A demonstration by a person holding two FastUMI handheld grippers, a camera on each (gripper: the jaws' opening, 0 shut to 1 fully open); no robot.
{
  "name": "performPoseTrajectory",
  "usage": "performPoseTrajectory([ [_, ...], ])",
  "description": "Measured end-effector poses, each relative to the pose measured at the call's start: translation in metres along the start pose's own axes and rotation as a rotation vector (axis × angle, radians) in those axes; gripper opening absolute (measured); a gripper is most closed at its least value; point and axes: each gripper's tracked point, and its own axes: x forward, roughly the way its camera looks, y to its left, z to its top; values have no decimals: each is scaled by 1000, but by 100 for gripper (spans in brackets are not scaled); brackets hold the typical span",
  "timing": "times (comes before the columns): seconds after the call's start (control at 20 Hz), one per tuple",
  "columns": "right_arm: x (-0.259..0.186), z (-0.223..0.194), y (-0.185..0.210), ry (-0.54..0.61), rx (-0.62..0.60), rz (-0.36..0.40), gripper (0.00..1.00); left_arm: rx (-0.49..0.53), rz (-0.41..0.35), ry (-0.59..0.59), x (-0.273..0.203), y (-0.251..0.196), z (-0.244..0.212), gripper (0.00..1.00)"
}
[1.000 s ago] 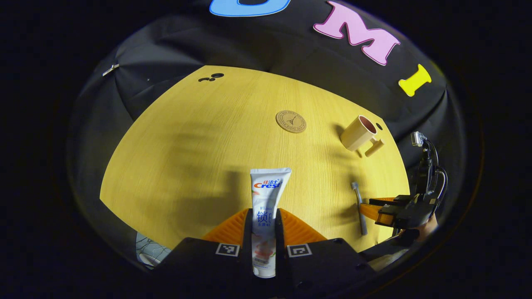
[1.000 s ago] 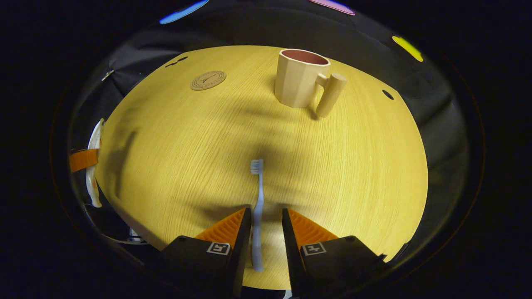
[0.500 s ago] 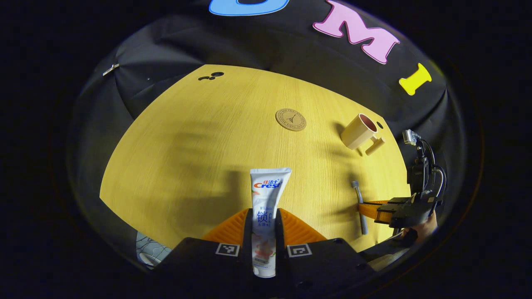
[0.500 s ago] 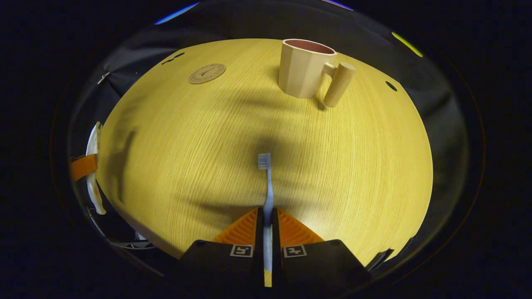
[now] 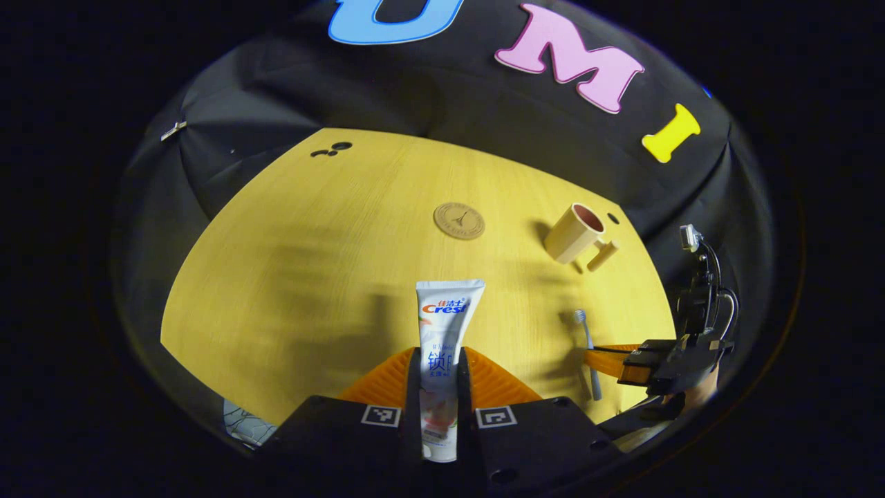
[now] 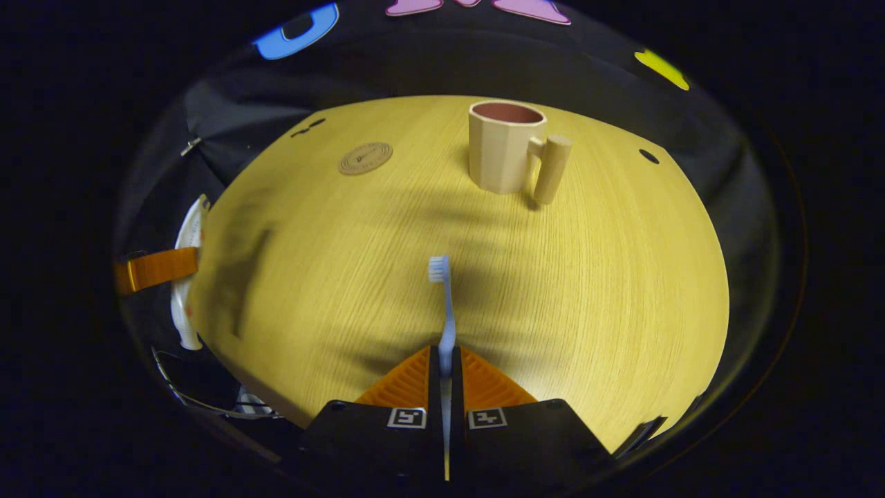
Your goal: Put the toothbrush and toothpaste on the desktop into the cup, then pick up the cup and place it on the coaster on the desktop.
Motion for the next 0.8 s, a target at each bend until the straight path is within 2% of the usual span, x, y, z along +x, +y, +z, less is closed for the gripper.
performPoseTrajectory([
  [0.05,-7,10,0,-46,18,14,7,1,-18,-27,0,-8,7,25],
  [0.15,-28,31,-3,-145,72,42,7,0,-65,-102,-2,-29,32,25],
  [0.2,-37,40,-5,-182,96,51,7,-2,-84,-135,-1,-39,43,29],
  [0.25,-45,49,-9,-219,116,58,7,-6,-101,-166,-1,-48,56,29],
  [0.35,-60,64,-15,-282,147,77,7,-18,-138,-229,1,-69,83,20],
  [0.4,-65,72,-18,-313,160,89,7,-26,-158,-265,4,-82,98,25],
  [0.6,-76,94,-31,-405,196,143,7,-55,-261,-416,27,-139,162,25],
  [0.8,-78,112,-44,-487,197,176,7,-85,-380,-531,60,-194,200,24],
])
